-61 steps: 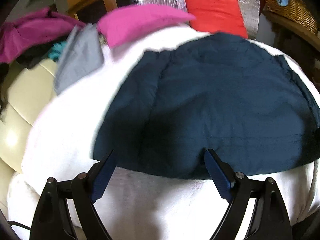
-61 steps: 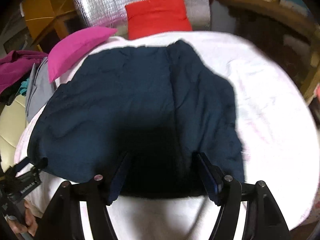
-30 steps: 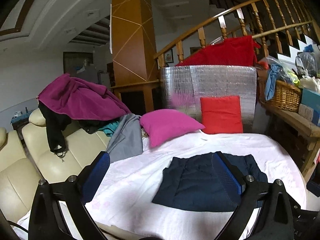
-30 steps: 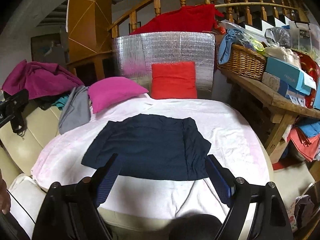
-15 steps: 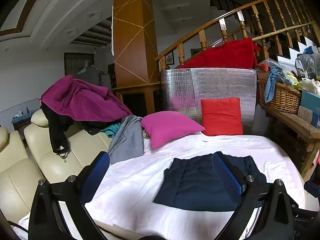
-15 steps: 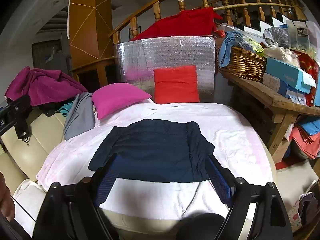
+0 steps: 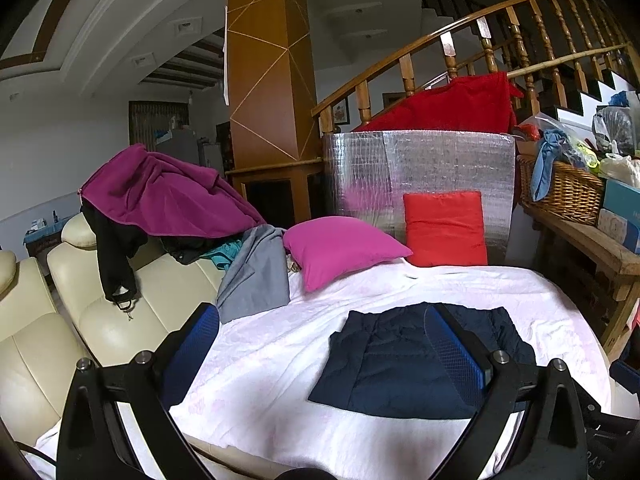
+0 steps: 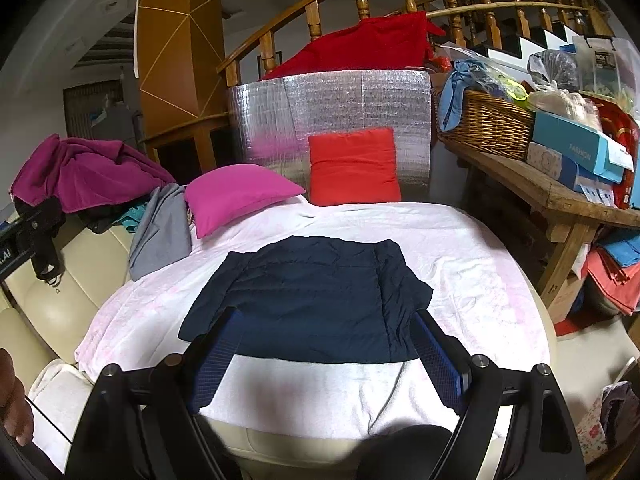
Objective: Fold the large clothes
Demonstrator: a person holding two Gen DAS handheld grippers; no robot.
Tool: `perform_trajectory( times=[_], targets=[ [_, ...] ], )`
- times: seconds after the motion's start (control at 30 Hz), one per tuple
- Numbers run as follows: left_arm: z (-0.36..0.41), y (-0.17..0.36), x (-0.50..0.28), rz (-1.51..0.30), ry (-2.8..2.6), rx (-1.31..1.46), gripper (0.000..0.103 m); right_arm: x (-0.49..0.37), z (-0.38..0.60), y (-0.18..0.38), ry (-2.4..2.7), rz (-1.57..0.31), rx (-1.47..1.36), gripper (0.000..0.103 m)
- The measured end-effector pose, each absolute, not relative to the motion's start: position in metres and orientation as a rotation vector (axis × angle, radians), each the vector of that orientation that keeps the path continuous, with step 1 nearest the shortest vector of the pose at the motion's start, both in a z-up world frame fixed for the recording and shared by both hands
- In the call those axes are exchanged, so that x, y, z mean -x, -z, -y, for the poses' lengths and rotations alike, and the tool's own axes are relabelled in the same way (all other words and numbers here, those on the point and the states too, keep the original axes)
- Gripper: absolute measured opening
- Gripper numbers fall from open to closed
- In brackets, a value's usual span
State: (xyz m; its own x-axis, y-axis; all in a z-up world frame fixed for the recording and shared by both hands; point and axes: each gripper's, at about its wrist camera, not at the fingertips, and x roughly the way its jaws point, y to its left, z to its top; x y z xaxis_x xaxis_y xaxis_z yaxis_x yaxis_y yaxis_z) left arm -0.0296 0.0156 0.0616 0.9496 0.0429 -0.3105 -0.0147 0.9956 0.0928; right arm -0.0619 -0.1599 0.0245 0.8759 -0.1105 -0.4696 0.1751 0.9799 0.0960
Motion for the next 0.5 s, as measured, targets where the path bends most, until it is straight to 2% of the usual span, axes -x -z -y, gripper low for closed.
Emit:
perform_trajectory(
  times=[0.5],
  targets=[
    [-0.0168,-0.058,0.0286,-0.327,-0.032,-0.093,0.102,0.0596,0.1571,-0.0221,0.144,-0.488,-0.14,0.088]
  ],
)
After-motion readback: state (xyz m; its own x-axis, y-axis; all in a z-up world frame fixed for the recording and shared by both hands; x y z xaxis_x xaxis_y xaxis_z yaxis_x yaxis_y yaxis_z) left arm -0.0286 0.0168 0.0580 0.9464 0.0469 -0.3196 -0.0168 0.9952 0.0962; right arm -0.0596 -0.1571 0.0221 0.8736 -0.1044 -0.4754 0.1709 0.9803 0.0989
